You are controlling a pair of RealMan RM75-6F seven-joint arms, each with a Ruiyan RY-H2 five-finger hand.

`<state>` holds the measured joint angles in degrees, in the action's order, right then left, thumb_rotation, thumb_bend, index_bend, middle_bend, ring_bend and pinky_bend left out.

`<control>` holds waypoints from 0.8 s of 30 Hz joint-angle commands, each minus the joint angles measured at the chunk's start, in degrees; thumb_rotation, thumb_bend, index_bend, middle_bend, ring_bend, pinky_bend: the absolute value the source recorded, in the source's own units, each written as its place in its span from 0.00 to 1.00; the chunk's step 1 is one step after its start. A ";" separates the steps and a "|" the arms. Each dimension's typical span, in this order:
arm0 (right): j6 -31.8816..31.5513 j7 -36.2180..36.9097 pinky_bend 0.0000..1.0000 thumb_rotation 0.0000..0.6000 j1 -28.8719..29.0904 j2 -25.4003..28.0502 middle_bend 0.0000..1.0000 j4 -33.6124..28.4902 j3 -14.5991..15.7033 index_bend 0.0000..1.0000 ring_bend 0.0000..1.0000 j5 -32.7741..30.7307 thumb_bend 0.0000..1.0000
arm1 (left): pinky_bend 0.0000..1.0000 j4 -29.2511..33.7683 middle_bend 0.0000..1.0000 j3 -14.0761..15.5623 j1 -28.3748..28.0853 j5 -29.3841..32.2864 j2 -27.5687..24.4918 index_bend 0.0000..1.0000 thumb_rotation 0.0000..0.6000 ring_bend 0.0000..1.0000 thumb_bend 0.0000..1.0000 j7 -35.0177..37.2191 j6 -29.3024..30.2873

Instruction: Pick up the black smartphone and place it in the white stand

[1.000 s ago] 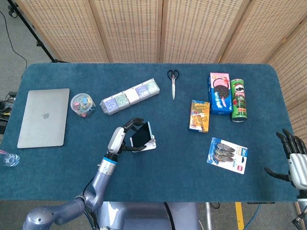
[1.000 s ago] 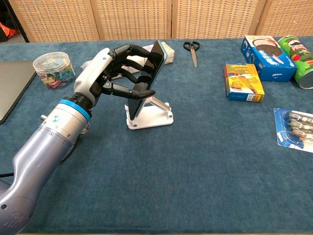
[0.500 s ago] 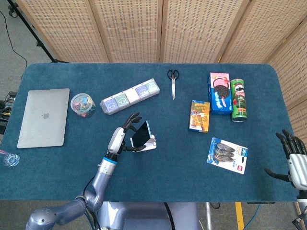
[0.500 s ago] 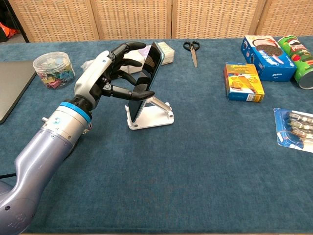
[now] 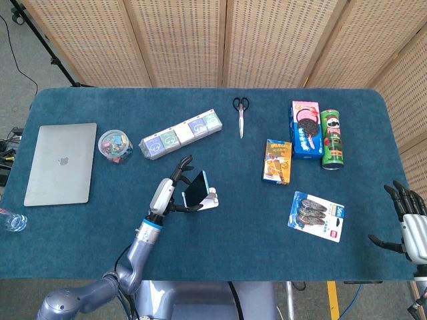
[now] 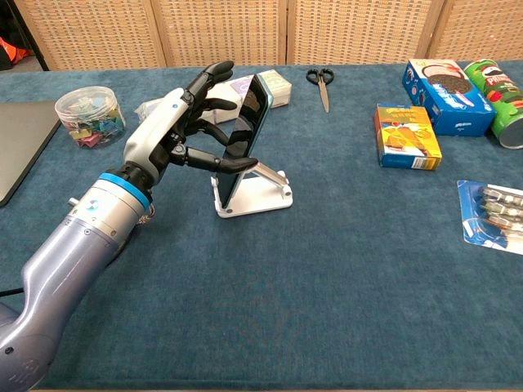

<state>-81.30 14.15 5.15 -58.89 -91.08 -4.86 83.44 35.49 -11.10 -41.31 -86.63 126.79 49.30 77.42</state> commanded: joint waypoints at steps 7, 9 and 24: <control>0.02 0.12 0.00 1.00 0.00 0.11 0.00 -0.03 -0.02 0.00 0.00 -0.01 0.00 | 0.38 -0.54 0.00 0.15 0.23 -0.27 -0.11 0.00 1.00 0.13 0.00 0.76 1.44; 0.02 0.07 0.00 1.00 0.00 0.09 0.00 -0.08 0.02 0.00 0.00 0.02 0.00 | 0.38 -0.66 0.00 0.23 0.28 -0.24 -0.19 0.00 1.00 0.13 0.00 0.79 1.35; 0.16 0.07 0.00 1.00 0.00 0.16 0.00 -0.06 0.01 0.00 0.00 -0.15 0.00 | 0.33 2.37 0.00 0.22 1.42 -0.40 -2.06 0.00 1.00 0.07 0.00 5.05 3.55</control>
<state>-81.14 14.21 5.15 -58.74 -91.14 -4.86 83.28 36.88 -10.86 -40.27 -86.83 125.42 53.54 80.20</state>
